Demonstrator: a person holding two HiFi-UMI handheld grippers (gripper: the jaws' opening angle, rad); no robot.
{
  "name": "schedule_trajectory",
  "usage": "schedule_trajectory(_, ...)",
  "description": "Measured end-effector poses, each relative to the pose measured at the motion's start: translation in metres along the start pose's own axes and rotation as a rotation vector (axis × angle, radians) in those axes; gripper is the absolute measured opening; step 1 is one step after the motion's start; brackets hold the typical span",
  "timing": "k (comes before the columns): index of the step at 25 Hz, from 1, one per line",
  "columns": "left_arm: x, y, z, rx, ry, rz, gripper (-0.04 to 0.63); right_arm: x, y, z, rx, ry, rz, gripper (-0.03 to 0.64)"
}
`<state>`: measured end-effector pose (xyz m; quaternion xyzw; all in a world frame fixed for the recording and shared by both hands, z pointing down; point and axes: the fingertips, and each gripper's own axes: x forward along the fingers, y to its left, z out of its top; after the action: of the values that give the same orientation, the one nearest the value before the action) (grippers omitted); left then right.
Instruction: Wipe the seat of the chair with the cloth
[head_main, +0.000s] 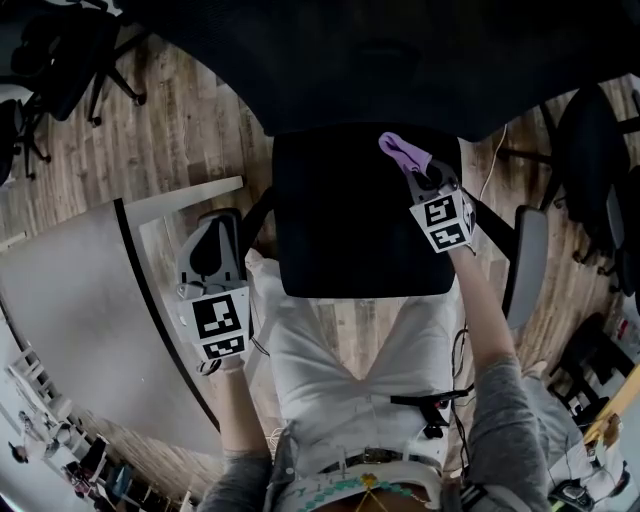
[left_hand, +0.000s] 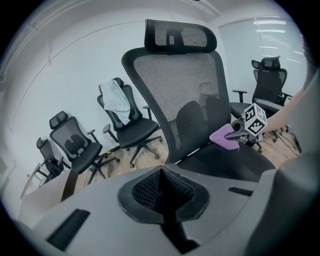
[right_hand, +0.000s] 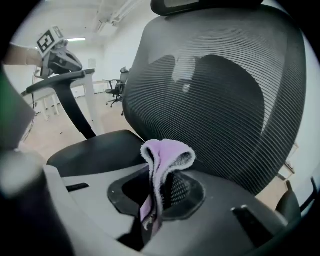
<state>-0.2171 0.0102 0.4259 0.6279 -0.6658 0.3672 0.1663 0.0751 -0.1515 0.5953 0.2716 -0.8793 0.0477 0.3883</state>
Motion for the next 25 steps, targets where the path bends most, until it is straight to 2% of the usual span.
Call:
schedule_trajectory(8,0.001,0.003,-0.001,-0.004,-0.001,-0.002,0.008,0.013,0.08,0.062,-0.091,-0.102,0.166,0.048)
schedule_trajectory(16,0.0,0.0,-0.001,-0.006,-0.003,-0.004,0.008,0.033,0.148,0.095,-0.192,-0.142,0.275,0.048)
schedule_trajectory(21,-0.001,-0.002,-0.002,-0.009,0.007,-0.006,0.008,0.053,0.188,0.097,-0.278,-0.12,0.313,0.048)
schedule_trajectory(25,-0.001,-0.003,-0.001,-0.008,0.001,-0.006,0.008,0.078,0.208,0.083,-0.332,-0.052,0.311,0.048)
